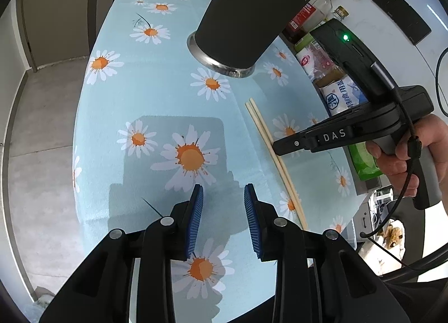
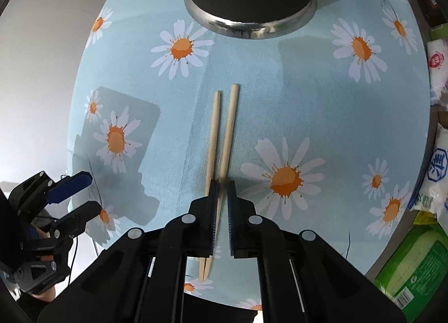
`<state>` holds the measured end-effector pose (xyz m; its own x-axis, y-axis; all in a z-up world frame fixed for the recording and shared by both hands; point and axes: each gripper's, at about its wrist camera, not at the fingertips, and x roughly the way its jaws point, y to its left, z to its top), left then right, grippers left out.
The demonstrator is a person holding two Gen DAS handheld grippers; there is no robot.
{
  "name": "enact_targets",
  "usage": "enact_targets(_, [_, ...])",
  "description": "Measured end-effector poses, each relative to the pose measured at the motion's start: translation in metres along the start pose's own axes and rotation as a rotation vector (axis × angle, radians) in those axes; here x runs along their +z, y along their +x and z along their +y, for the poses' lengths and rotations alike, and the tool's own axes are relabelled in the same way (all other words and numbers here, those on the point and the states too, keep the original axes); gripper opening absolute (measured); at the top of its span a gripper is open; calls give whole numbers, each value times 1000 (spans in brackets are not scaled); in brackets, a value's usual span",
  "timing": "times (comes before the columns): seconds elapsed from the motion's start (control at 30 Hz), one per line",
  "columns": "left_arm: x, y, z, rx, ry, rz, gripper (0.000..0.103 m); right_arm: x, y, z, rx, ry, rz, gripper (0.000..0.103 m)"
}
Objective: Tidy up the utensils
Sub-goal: 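Close the right tool on one of the last two chopsticks, then grasp the last chopstick with the left tool while the right tool holds its chopstick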
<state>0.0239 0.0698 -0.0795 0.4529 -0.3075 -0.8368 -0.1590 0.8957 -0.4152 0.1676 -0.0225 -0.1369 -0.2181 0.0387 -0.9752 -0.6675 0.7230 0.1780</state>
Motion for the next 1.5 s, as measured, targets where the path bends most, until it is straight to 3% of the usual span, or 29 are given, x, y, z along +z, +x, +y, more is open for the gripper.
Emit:
enact_targets(0.17, [-1,2,1,8,-1,2,29,0,2,16,-59,15,-6,7])
enact_targets(0.47, [-5,7,6,11,-17,13,29,-2,2,17,-55,21,-24,4])
enact_targets(0.9, [-6,9,8,19,-67,21,29,-1,-2,-12,92,73,-21,5])
enact_targets(1.03, [-3,8,1,34,-87,21,29,-8,-4,-38,127,70,-30,5])
enact_targets(1.27, [11,22,-29,53,-136,54,29,-47,-27,-83,261,56,-84,5])
enact_targets(1.5, [34,45,-62,112,-174,109,29,-85,-68,-133,345,49,-209,5])
